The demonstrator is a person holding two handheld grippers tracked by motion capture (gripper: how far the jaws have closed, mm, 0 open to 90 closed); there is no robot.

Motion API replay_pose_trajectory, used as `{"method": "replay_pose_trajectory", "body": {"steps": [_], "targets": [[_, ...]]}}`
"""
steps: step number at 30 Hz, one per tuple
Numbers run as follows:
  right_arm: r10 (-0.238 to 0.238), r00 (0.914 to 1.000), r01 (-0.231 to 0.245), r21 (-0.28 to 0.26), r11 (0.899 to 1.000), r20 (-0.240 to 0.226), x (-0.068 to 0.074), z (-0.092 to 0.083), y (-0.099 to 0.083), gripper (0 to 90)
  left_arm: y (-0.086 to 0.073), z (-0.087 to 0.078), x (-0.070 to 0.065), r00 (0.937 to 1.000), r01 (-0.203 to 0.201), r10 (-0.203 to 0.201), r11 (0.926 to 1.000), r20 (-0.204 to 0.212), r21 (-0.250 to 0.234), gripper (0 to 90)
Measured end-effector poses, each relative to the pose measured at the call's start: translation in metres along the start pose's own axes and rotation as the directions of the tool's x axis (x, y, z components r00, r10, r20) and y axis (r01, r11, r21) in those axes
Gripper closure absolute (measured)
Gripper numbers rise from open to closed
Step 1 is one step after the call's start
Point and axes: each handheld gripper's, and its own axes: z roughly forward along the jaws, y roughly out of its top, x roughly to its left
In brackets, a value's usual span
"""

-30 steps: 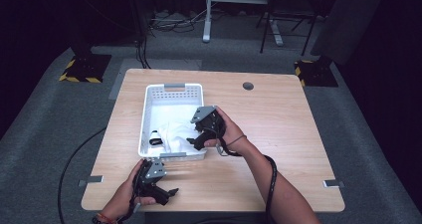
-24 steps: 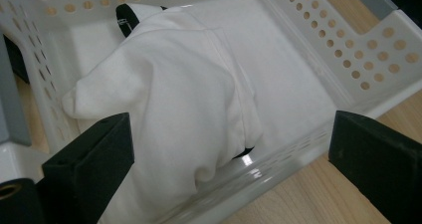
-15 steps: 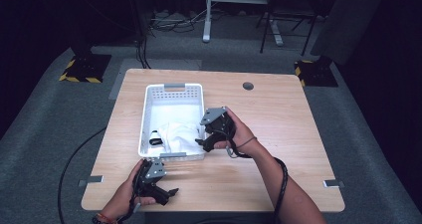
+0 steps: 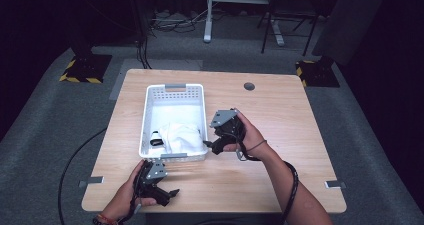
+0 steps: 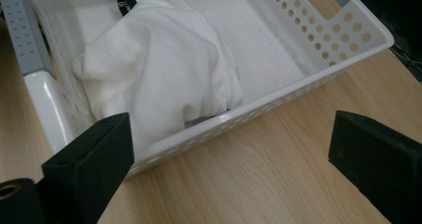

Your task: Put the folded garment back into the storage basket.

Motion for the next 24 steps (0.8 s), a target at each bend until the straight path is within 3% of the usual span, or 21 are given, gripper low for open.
{"method": "replay_pose_trajectory", "body": {"steps": [24], "targets": [[-0.009, 0.999, 0.008, 0.003, 1.0, 0.044, -0.002, -0.023, -0.021, 4.3, 0.0, 0.0, 0.0, 1.0, 0.0, 0.0, 1.0, 0.0, 0.0, 0.7]]}}
